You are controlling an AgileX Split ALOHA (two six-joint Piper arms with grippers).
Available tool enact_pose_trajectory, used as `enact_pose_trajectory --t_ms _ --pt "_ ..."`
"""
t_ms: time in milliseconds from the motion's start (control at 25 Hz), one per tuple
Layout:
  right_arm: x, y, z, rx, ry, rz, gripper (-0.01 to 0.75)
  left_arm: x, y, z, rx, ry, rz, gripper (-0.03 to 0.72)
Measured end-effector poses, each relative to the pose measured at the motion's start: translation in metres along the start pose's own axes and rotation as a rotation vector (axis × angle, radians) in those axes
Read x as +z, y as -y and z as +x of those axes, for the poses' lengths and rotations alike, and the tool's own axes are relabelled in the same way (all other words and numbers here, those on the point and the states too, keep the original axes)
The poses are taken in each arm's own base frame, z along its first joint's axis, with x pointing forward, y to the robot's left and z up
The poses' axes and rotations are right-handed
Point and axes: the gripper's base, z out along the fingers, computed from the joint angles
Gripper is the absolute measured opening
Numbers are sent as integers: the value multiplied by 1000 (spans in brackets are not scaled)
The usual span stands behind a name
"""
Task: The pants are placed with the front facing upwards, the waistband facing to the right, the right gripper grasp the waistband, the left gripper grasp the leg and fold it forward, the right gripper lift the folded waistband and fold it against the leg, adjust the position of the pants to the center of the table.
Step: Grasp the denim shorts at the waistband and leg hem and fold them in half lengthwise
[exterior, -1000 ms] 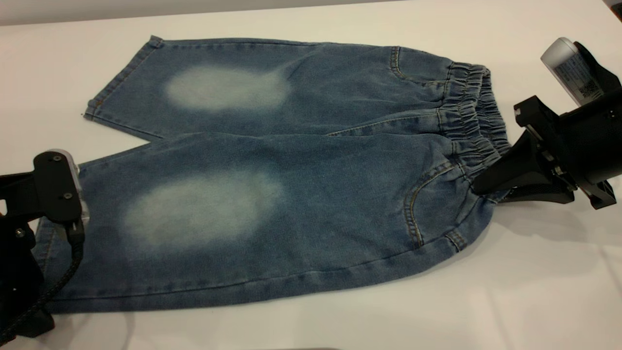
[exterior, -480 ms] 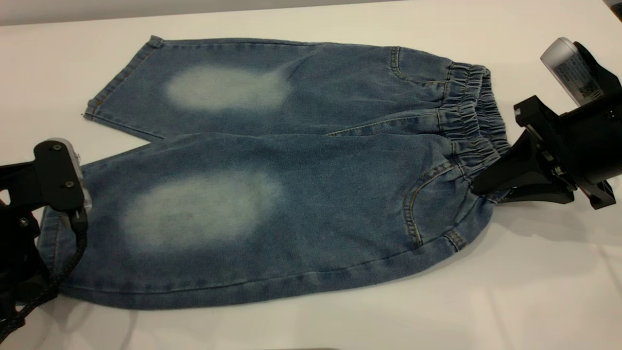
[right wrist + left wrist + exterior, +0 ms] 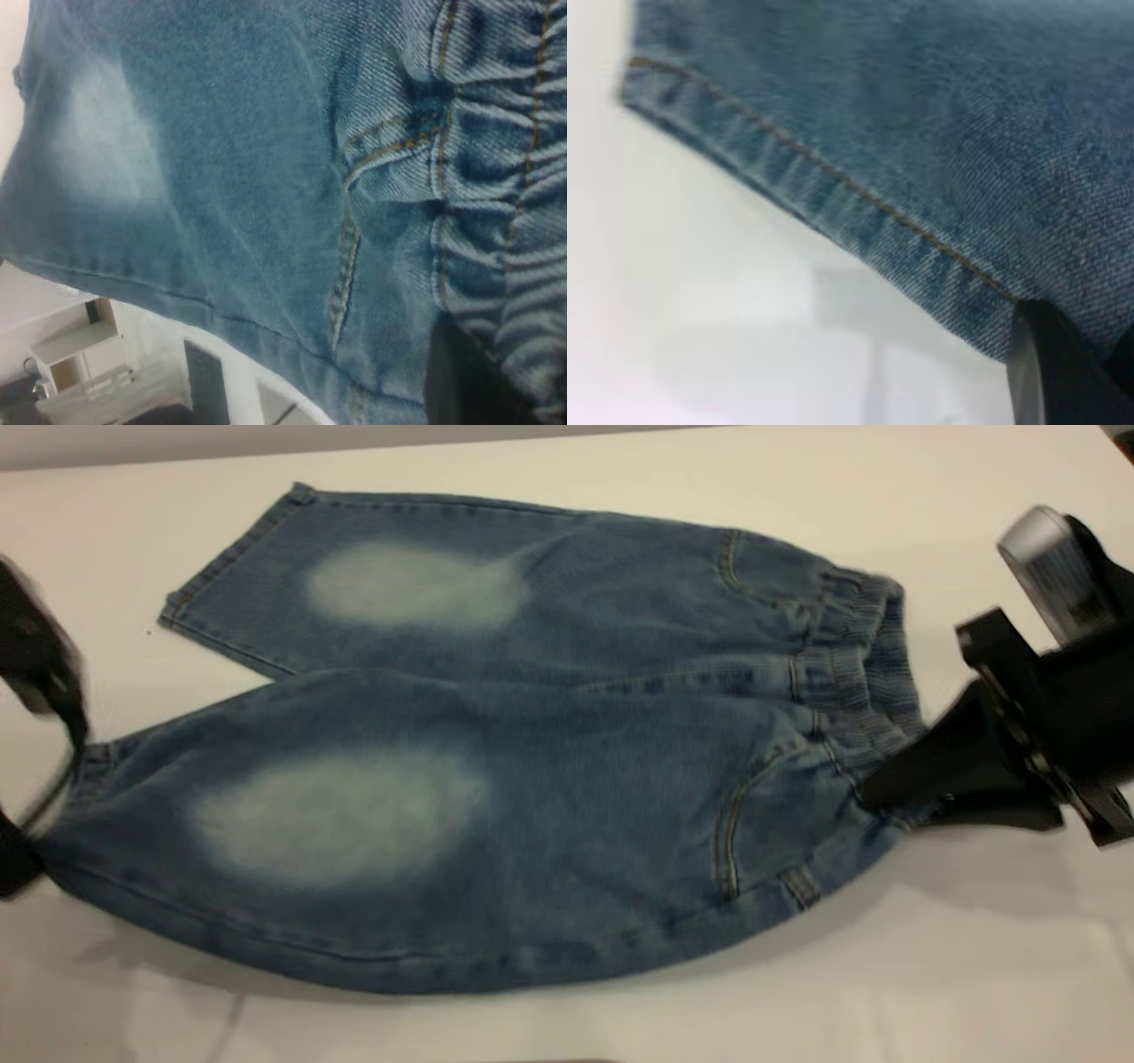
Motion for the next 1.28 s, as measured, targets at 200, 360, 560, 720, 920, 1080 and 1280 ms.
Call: enact_pose_trajectory --t_ms 200,360,560,720,920,1080,1280 --pt "-16 -12 26 -6 1 0 68 -37 0 6 -43 9 -38 62" --pt "-28 -22 41 1 16 -8 68 -67 -1 7 -70 102 -123 63" --pt "-34 -35 39 121 51 -82 68 -88 -20 -9 -96 197 -246 64" --pt "-35 -40 31 269 115 -156 68 -91 -43 -35 -79 222 -312 65" --pt "-37 -47 8 412 158 -184 70 -60 -69 -69 -66 194 -308 68" --pt "-40 -49 -15 533 217 -153 70 -18 -87 -98 -54 177 -270 68" --pt "-44 -48 -36 658 300 -104 73 31 -112 -140 -42 216 -248 73"
